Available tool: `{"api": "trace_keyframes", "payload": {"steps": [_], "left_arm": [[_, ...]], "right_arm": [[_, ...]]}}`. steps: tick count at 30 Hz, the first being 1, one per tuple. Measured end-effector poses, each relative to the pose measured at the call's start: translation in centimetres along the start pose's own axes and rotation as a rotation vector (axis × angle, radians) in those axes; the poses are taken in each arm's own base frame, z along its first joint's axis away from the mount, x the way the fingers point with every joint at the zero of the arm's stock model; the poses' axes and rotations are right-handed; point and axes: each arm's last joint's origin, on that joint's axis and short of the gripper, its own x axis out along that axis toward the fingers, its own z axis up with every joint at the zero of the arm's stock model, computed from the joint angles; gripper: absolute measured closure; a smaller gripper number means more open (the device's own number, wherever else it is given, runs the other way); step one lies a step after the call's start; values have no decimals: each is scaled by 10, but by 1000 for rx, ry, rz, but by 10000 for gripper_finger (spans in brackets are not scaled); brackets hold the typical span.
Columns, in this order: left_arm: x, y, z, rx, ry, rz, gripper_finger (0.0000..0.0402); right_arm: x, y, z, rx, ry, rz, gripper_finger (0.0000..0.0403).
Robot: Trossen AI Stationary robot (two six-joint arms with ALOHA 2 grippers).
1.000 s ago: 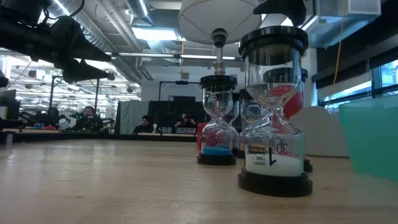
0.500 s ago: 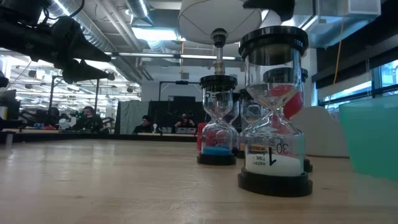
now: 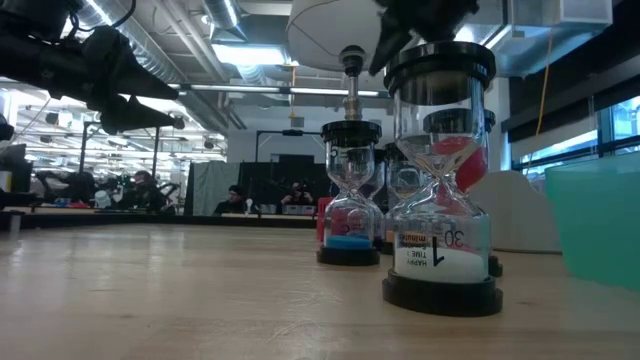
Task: Pick & Place Office items
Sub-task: Put the purple hourglass into the light blue bin
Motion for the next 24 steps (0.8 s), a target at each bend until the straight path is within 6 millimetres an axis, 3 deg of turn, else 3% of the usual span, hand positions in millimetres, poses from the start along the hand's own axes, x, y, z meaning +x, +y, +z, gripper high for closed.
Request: {"api": "trace_keyframes", "payload": {"steps": [5,8,12,24], "left_arm": [[0,0,0,0,0,0,54],[0,0,0,0,0,0,54],[0,0,0,0,0,0,54],[0,0,0,0,0,0,54]], "right_arm": [[20,16,7,102,73,-83,89],[29,25,8,211,102,-72,88],[38,36,4,223,207,-41,88],[22,52,-20,390,420,-51,75]]}}
